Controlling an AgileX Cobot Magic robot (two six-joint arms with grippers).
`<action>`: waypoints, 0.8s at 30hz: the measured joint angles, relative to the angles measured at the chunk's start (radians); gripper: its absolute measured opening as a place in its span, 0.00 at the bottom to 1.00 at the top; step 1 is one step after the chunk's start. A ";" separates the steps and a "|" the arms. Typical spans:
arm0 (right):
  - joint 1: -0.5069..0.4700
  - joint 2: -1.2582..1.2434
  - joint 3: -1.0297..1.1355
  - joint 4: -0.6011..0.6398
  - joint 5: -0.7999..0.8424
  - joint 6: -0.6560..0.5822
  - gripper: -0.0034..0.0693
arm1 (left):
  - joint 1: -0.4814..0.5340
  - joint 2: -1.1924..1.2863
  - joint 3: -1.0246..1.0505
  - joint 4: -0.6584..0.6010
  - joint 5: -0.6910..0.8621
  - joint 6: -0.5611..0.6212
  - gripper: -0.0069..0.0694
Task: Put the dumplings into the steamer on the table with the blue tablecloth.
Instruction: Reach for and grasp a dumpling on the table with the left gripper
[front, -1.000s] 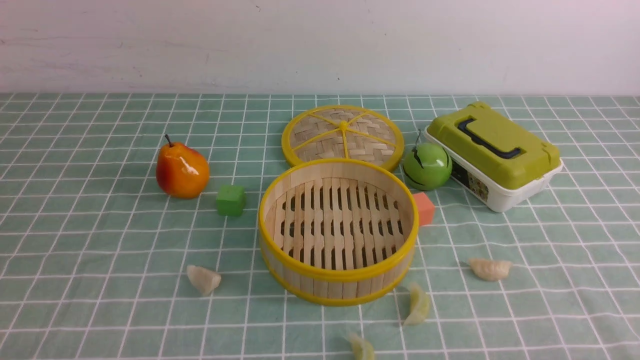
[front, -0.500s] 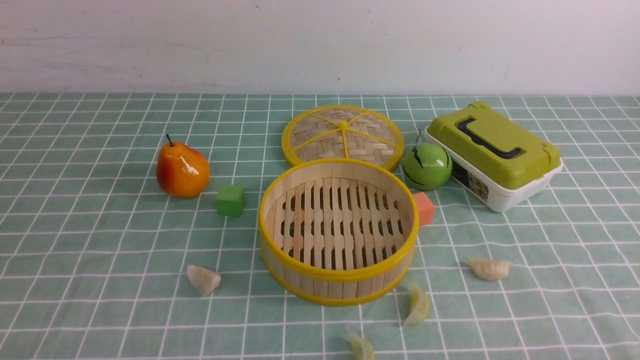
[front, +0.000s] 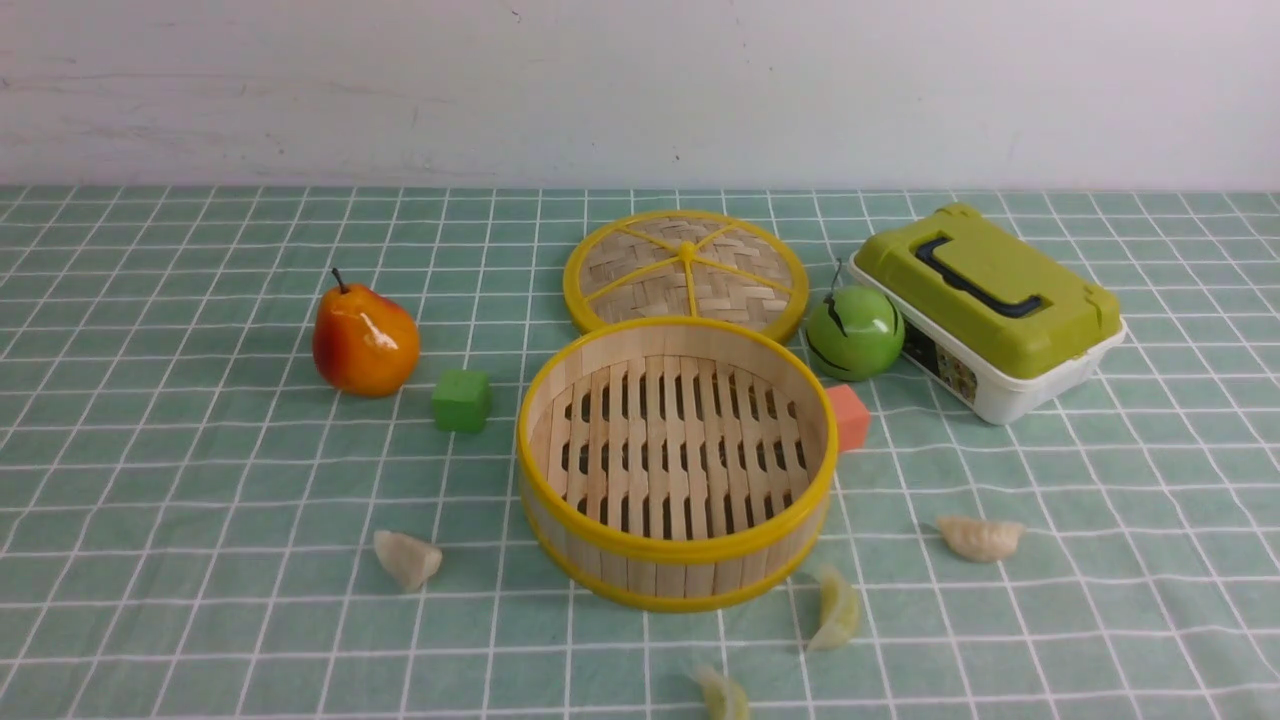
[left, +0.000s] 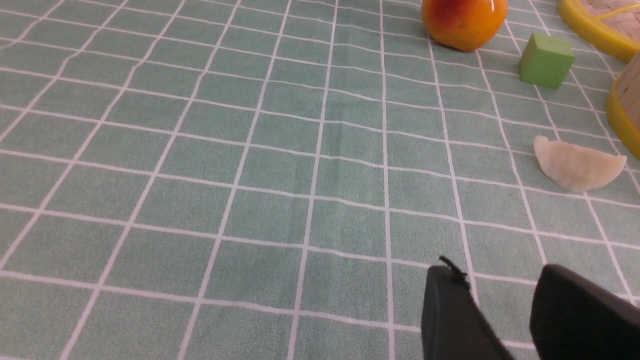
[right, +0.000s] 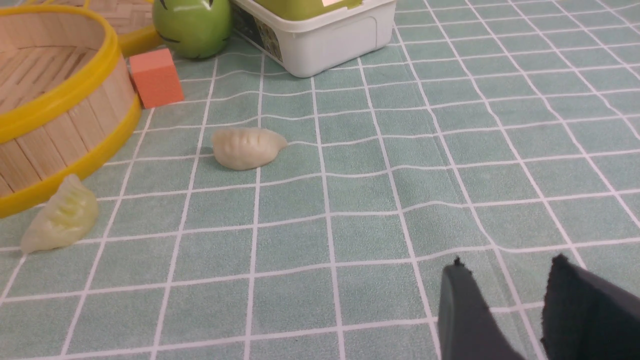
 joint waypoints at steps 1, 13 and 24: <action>0.000 0.000 0.000 0.000 0.000 0.000 0.38 | 0.000 0.000 0.000 0.000 0.000 0.000 0.40; 0.000 0.000 0.000 -0.012 0.000 0.000 0.38 | 0.000 0.000 0.000 0.000 0.000 0.000 0.40; 0.000 0.000 0.001 0.206 -0.012 0.148 0.38 | 0.000 0.000 0.000 -0.556 -0.111 -0.424 0.40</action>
